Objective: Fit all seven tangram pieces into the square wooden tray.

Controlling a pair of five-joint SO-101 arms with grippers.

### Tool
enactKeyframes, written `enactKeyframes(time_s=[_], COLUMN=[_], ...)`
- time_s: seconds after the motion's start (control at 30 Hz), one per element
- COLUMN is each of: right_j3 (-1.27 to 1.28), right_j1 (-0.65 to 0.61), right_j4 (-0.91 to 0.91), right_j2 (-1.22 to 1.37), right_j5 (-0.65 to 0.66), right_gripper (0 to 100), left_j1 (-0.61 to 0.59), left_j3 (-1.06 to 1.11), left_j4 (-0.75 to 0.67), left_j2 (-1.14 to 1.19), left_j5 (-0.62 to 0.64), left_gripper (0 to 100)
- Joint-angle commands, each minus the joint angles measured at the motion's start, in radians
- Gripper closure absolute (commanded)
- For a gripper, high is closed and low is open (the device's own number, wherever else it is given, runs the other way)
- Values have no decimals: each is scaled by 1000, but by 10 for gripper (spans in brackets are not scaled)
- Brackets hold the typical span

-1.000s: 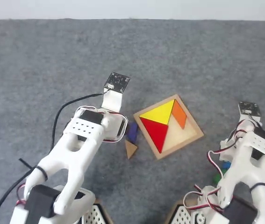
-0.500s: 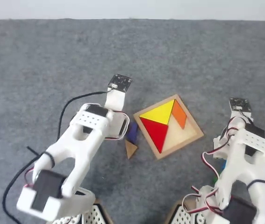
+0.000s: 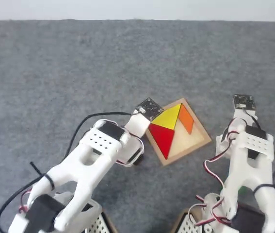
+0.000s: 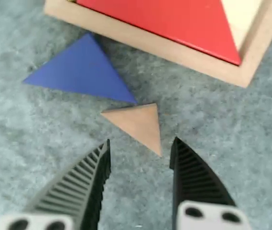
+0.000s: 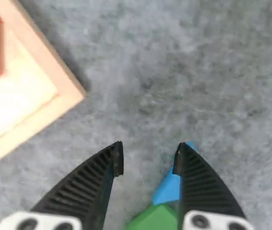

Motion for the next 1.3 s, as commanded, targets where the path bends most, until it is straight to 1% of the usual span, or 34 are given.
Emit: enactKeyframes(time_s=[0.0, 0.1, 0.2, 0.37, 0.47, 0.53, 0.63, 0.8, 0.9, 1.0, 1.13, 1.27], right_j3=[-15, -12, 5, 8, 8, 8, 8, 8, 8, 9, 12, 32], right_j1=[-59, -99, -101, -102, -104, -102, -102, -101, -101, -101, -101, -71], right_j4=[-28, -28, -28, -28, -28, -28, -28, -28, -28, -28, -28, -45], right_j2=[-13, -4, -13, -13, -12, -10, -10, -5, -5, -5, -8, -28], right_j5=[-60, -66, -68, -66, -63, -61, -60, -60, -60, -61, -68, -72], right_gripper=[878, 887, 883, 883, 883, 883, 883, 883, 883, 883, 883, 886], left_j1=[21, 46, 69, 61, 60, 38, 11, 2, -26, -48, -52, -43], left_j3=[-8, -10, -10, -51, -81, -93, -105, -102, -105, -110, -162, -272], left_j4=[-51, -77, -109, -129, -124, -127, -124, -107, -103, -100, -9, 121], left_j2=[28, 98, 155, 226, 256, 265, 275, 272, 265, 264, 190, 26], left_j5=[6, 18, 23, 48, 61, 60, 58, 51, 14, 3, -32, -32], left_gripper=[804, 804, 804, 801, 768, 767, 814, 987, 989, 990, 990, 990])
